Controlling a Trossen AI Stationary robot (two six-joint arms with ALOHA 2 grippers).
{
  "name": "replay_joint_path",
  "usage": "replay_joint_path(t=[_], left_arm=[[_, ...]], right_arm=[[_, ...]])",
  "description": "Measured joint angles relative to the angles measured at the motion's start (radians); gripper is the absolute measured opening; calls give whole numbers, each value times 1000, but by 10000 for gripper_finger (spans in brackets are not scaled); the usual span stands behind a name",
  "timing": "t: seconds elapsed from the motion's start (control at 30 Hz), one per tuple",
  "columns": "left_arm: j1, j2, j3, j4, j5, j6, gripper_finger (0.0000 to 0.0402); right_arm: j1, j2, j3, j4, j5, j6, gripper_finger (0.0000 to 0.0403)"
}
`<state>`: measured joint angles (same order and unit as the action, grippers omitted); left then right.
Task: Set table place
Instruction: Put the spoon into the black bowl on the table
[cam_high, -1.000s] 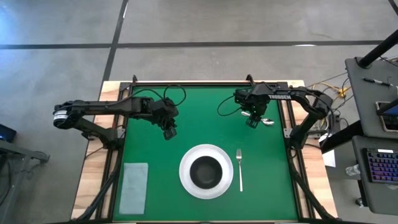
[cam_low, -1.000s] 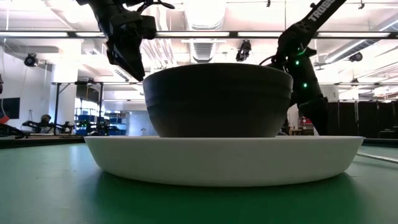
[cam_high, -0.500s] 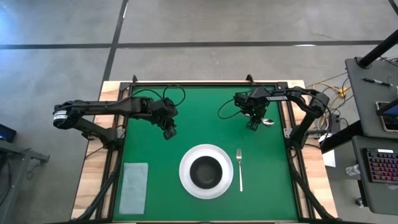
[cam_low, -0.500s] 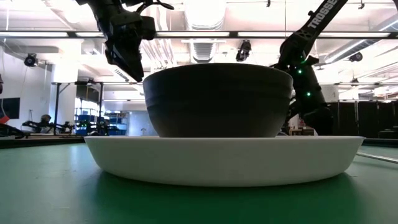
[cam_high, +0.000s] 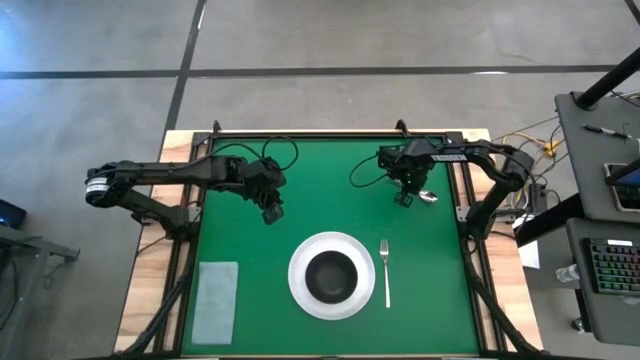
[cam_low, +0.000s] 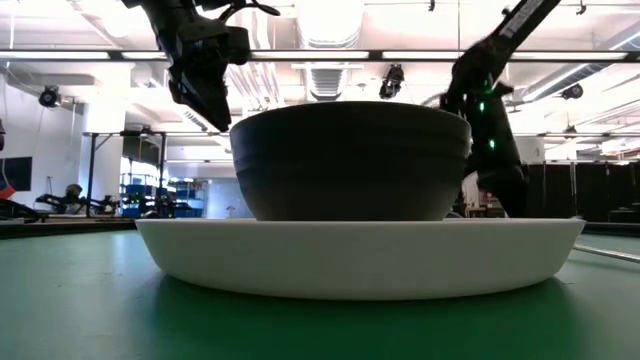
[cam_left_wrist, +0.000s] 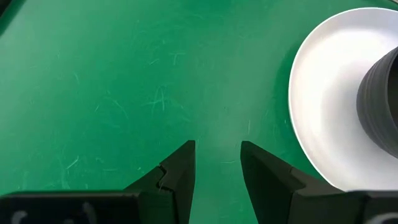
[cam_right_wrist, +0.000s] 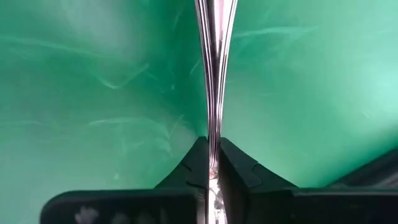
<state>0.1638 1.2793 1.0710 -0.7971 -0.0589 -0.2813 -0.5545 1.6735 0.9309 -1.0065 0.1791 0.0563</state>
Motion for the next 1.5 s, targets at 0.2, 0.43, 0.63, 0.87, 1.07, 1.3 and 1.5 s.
replay_joint_path(t=[0.2, 0.43, 0.63, 0.87, 1.07, 1.3, 1.5], left_arm=[[0, -2, 0, -8, -13, 35, 114], [0, -40, 1, -9, -74, 54, 114], [0, -133, 1, -8, -84, 44, 114], [-9, -267, 1, -43, -89, -62, 114], [-62, -382, -19, -167, -92, -175, 114], [-175, -511, -105, -181, -100, -325, 114], [-251, -571, -180, -153, -105, -369, 114]], right_arm=[[69, -117, 73, -35, -105, 63, 10], [263, -187, 243, -36, -161, 146, 9], [416, -133, 430, -29, -161, 234, 10], [514, -6, 594, -21, -161, 262, 11], [589, 58, 624, 72, -217, 254, 12], [659, 64, 619, 154, -200, 344, 12], [750, 80, 621, 259, -192, 449, 13]])
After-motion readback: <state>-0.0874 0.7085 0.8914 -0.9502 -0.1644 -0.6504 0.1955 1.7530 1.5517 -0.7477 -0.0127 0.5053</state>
